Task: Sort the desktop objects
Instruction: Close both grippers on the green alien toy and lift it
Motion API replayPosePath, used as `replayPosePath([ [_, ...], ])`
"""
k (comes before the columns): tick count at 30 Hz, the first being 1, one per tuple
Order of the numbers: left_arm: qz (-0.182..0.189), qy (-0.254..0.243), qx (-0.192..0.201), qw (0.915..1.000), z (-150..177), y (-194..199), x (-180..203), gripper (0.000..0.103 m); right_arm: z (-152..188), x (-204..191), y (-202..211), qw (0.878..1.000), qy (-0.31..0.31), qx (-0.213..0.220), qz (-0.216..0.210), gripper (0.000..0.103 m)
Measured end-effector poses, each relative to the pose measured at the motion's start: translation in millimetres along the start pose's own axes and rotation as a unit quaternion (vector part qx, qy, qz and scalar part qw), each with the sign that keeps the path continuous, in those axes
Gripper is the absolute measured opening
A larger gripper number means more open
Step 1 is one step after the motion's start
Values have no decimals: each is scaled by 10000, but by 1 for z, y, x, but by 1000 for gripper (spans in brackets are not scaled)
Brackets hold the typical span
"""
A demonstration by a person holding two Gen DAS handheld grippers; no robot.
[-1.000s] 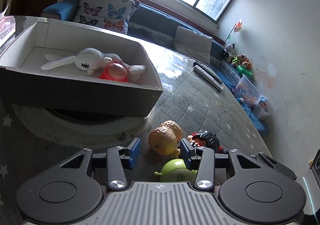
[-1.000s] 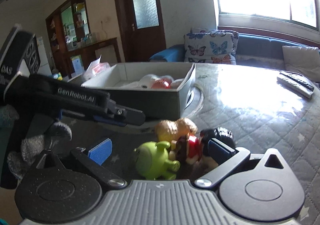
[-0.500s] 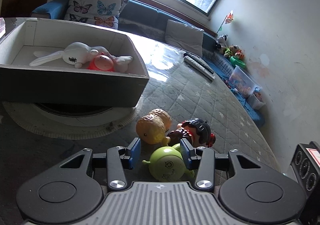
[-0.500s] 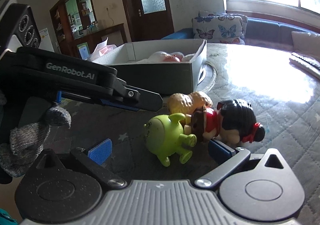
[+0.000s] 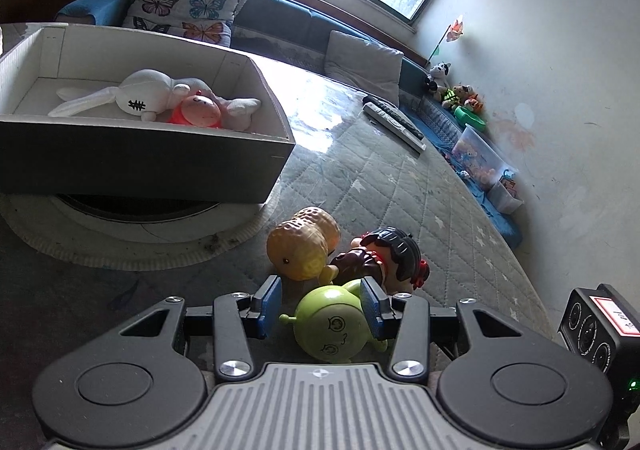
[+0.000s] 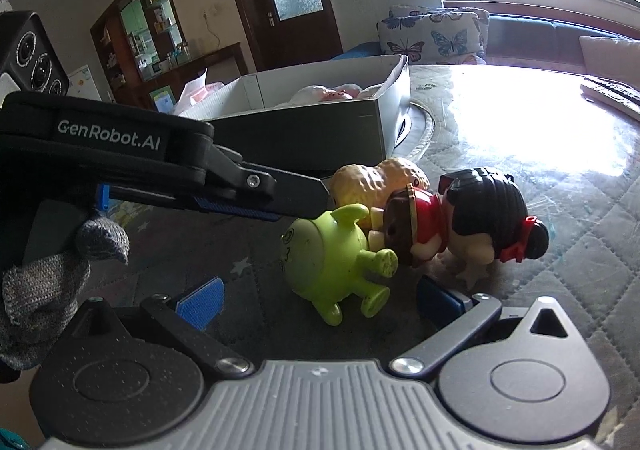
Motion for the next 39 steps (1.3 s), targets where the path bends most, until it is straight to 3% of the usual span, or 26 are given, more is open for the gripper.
replayPosePath([
  [5,57,52,-73,9999,0,-3,-3,46,-3,6,-1,9996,-233,49,-142,103],
  [29,338,171,-286,9989,1,-10,-7,46,-6,-17,-14,9996,236,-12,-135,103],
  [35,488,401,-337,9974,3,-7,-15,44,-6,-16,-10,9998,192,7,12,90],
  [39,502,480,-330,9970,5,-6,-16,45,-6,-11,-6,9999,81,27,96,74],
])
Point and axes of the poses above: each gripper's, at about its wrist camera, not at the fingertips, and y roughly against the way its jaws point, x to its right, z to its underside, the point moved 1 cm from there along -y, roughly the way its jaws point, and after that the axes turned 6 degrees about -x, right-handed, at the moved point
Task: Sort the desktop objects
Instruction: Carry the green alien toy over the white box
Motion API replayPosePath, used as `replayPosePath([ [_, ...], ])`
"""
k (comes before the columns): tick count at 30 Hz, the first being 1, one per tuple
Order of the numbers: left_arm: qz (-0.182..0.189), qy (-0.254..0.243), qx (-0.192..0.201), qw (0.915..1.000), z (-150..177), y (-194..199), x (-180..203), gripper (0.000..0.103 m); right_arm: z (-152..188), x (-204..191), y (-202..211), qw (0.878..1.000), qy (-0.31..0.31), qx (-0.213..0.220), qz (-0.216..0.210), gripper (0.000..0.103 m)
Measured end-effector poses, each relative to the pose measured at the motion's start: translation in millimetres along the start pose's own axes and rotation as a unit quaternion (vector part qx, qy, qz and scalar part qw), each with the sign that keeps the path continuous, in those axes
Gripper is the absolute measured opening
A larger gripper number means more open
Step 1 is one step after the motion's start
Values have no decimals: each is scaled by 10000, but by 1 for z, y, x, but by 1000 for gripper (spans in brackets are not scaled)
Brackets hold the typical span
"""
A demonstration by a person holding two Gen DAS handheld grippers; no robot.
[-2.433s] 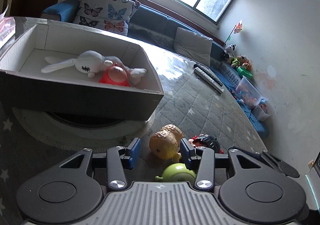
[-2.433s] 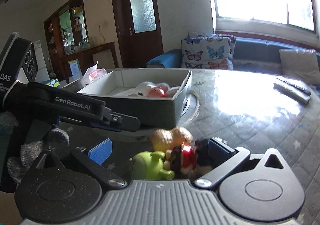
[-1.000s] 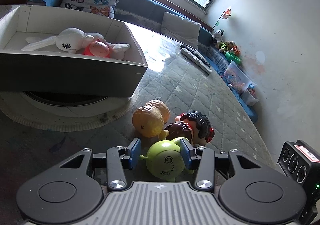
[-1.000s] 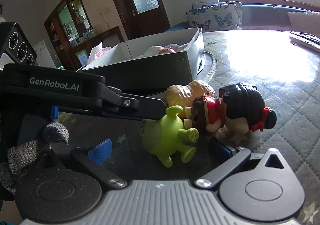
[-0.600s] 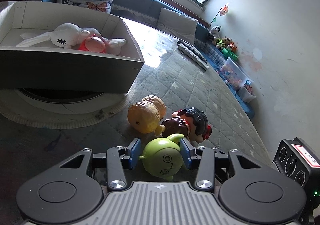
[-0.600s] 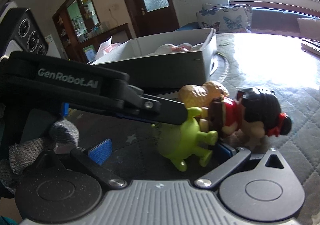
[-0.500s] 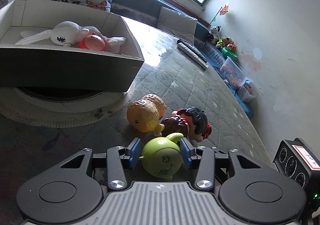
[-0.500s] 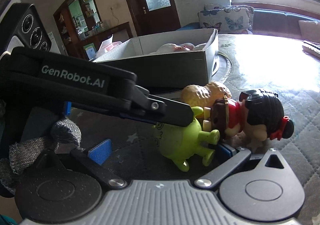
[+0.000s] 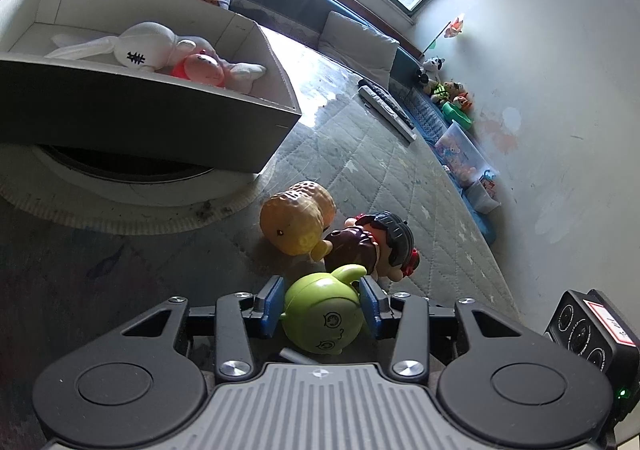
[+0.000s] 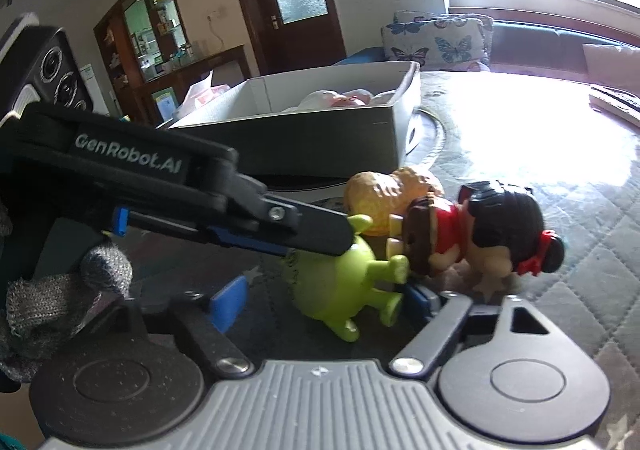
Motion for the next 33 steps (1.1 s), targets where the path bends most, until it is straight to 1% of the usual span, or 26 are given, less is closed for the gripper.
replayPosePath([
  [4,-40,61,-22,10000,0,1,0,45,0,1,2,9999,-34,20,95,61],
  [10,12,162,39,9999,2,8,-3,45,-1,-6,8,9998,126,24,129,59],
  [15,127,140,352,9992,-2,28,0,45,-15,-16,18,9991,343,218,83,58],
  [20,175,116,745,9970,-23,49,1,45,-42,-24,22,9970,638,430,56,58],
  [24,200,206,1059,9940,-49,64,-7,45,-80,-33,14,9935,991,566,37,58],
  [29,136,435,1378,9894,-87,76,-26,45,-125,-44,-9,9899,1283,596,12,58],
  [33,55,674,1476,9867,-115,78,-51,45,-156,-50,-38,9902,1304,491,-138,56],
])
Point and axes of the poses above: each gripper's, at about its wrist camera, not at the fingertips, and y roughly against the way its jaws point, x to its right, z to its underside, the point moved 1 cm from there along -y, roughly the way its jaws point, and after that the axes turned 6 degrees about -x, right-handed, at the moved point
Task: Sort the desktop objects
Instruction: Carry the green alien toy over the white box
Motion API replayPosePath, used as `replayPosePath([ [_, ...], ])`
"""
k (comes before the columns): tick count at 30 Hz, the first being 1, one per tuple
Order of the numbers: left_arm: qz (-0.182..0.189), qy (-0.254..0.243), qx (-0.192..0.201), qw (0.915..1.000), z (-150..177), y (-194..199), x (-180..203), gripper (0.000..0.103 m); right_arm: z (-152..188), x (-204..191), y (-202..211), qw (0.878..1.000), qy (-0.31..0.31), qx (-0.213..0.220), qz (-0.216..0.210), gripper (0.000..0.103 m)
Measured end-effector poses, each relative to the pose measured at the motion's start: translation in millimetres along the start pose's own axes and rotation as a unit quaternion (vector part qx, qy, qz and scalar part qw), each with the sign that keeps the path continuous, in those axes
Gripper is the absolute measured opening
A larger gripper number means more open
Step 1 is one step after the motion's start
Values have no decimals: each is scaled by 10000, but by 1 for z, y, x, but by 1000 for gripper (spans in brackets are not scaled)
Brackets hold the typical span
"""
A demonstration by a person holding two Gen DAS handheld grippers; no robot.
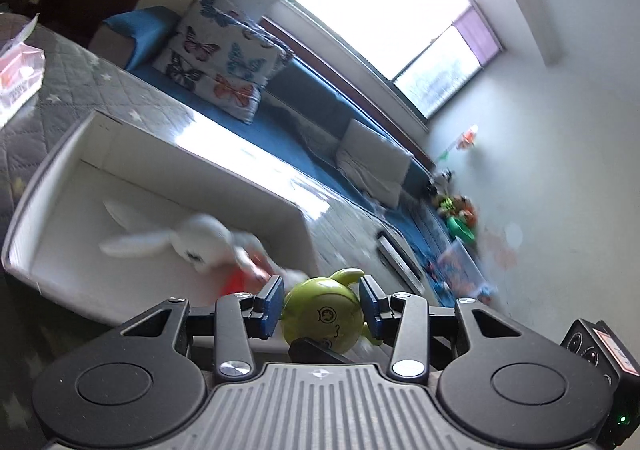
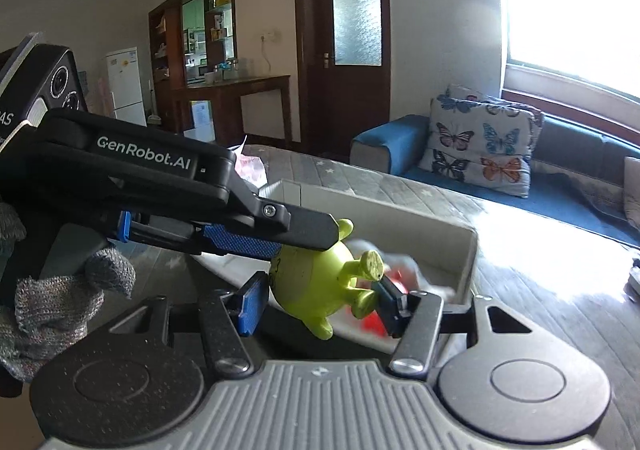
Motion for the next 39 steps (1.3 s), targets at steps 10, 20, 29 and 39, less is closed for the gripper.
replayPosePath([
  [10,-314,641,-359,9968,-39,-46,-62,44,-18,22,-82,9970,-196,-664,-356,55],
  [20,-426,1004,-696,9916,-35,-68,-90,43,-16,26,-113,9935,-68,-1095,-310,55],
  [29,-569,895,-735,9916,-30,-71,-89,43,-13,13,-117,9932,160,-1144,-166,55],
  [39,-678,749,-567,9933,-31,-60,-77,43,-19,14,-101,9957,146,-903,-162,55],
])
Point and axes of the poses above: each gripper's, at about its wrist camera, not at the fingertips, and y roughly against the way its jaws point, x to its right, z to its underside, the point moved 1 cm from there along -y, roughly the way its jaws point, and after that the axes turned 6 degrees about -x, right-handed, at the moved point
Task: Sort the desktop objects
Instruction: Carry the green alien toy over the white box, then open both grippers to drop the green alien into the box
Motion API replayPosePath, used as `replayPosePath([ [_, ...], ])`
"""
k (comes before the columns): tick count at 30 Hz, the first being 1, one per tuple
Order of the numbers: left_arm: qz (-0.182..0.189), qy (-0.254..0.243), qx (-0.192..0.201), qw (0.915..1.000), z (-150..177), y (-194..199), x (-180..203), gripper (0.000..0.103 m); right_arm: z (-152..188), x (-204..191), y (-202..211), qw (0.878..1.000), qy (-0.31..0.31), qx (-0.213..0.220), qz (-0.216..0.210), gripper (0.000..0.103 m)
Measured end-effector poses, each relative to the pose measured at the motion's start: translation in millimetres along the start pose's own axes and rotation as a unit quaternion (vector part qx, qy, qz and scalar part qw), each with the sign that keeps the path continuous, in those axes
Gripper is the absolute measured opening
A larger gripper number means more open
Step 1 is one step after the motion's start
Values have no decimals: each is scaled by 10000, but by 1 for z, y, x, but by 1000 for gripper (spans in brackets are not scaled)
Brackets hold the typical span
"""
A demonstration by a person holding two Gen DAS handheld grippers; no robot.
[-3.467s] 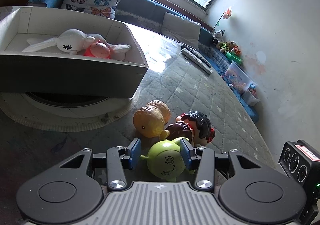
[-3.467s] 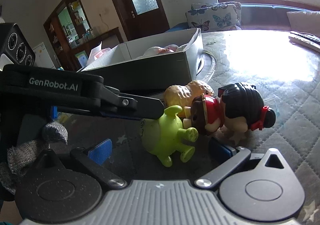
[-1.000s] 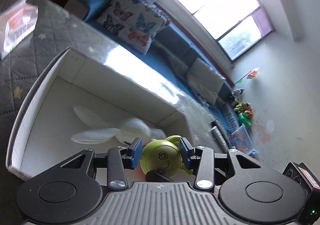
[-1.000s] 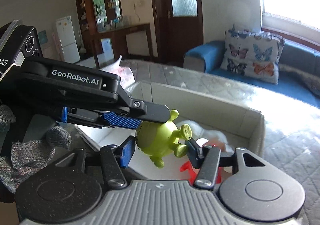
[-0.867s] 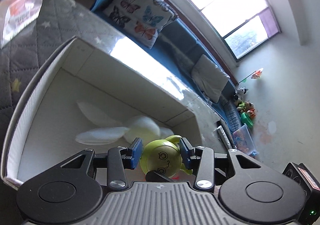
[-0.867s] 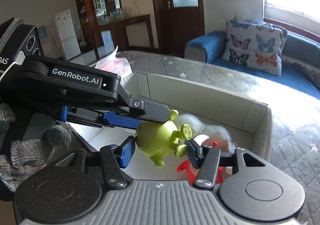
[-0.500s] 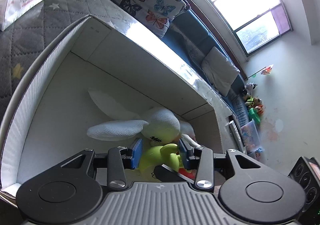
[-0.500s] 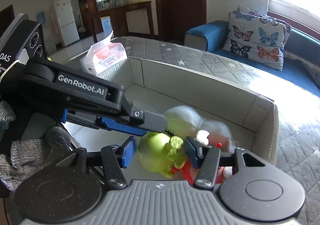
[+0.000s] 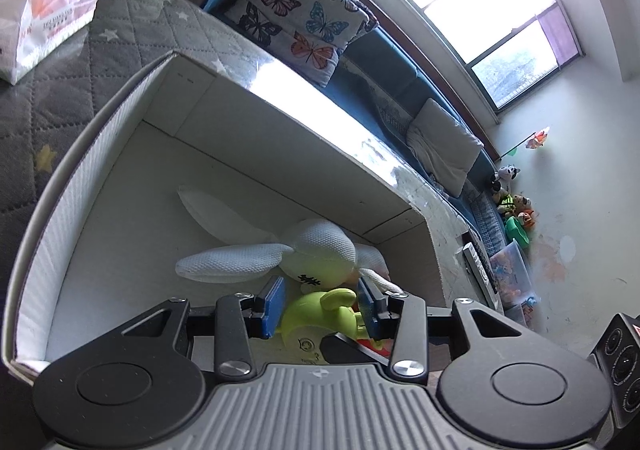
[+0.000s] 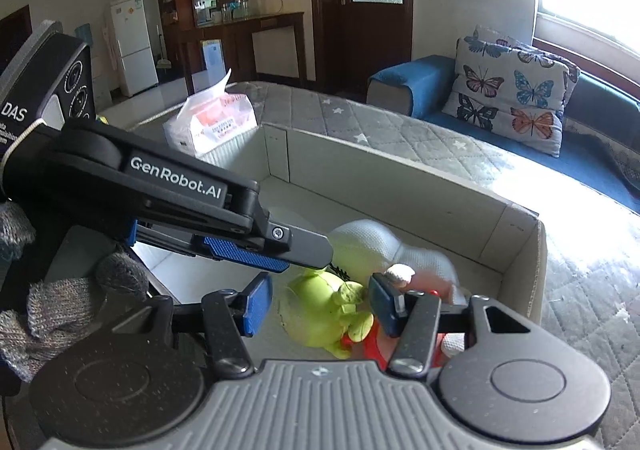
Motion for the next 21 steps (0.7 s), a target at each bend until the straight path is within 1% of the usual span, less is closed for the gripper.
replayPosePath([
  [2,14,-47,58,10000,2,5,4,43,2,-2,7,10000,20,67,36,57],
  [4,25,-111,120,9999,5,11,8,43,4,-2,16,9999,14,153,53,61],
  [6,21,-195,189,9996,8,17,13,43,6,-2,27,9997,-11,251,71,62],
  [10,33,-375,347,9987,19,32,27,43,16,-1,53,9988,-105,469,105,69],
  [12,53,-497,442,9978,26,40,35,43,23,-2,67,9981,-150,581,122,69],
  [15,97,-651,541,9964,40,50,45,43,35,-6,88,9972,-187,698,169,74],
  [17,130,-773,584,9952,50,55,54,43,44,-8,100,9968,-177,750,217,75],
  [19,127,-890,632,9939,61,60,61,43,54,-10,110,9964,-197,791,246,79],
  [21,156,-1005,651,9927,72,63,67,43,62,-11,118,9961,-219,818,267,80],
])
Point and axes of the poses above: each gripper's, at about its wrist camera, not at the fingertips, and y roughly against the way its jaws point, x to its right, z to its underside, the point moved 1 cm from there along -y, roughly the way its jaws point, and after that the axes turned 6 degrees about -x, right-handed, at the moved point
